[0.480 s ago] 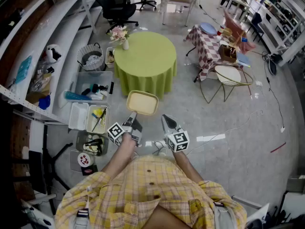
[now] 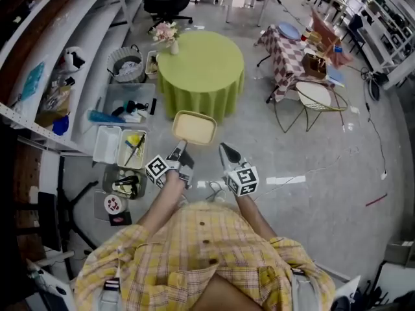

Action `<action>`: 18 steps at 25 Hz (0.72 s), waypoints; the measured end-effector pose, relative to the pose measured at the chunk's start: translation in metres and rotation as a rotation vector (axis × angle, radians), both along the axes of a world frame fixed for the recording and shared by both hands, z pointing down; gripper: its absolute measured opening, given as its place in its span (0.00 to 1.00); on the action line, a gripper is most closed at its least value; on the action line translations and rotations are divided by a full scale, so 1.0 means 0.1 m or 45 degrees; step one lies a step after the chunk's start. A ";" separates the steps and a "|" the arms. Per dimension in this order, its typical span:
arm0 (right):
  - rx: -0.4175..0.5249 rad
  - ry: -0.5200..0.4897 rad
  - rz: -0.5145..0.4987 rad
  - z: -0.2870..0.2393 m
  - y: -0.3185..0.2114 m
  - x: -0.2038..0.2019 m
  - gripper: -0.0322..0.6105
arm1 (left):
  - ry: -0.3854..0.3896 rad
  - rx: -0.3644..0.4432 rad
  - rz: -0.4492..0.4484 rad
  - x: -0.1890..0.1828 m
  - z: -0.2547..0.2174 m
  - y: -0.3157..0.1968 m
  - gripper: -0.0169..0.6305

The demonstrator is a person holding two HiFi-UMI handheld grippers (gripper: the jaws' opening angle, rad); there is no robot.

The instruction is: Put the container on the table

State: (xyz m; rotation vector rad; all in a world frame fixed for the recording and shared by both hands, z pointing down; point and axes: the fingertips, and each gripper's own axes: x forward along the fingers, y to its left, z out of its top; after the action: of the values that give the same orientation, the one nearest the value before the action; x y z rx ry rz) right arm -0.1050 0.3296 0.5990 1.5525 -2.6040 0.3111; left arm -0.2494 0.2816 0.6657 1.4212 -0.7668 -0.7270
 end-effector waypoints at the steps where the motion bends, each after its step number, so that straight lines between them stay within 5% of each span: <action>1: 0.002 0.000 -0.002 0.00 0.01 0.00 0.05 | -0.001 0.003 -0.003 0.00 -0.01 0.01 0.05; 18: 0.035 -0.037 -0.038 -0.05 -0.04 0.48 0.05 | -0.006 0.005 -0.053 0.38 -0.05 0.03 0.05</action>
State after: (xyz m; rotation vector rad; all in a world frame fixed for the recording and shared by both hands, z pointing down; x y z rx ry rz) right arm -0.0571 0.3256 0.5937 1.5276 -2.6621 0.2987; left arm -0.2110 0.2846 0.6608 1.4146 -0.8015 -0.7578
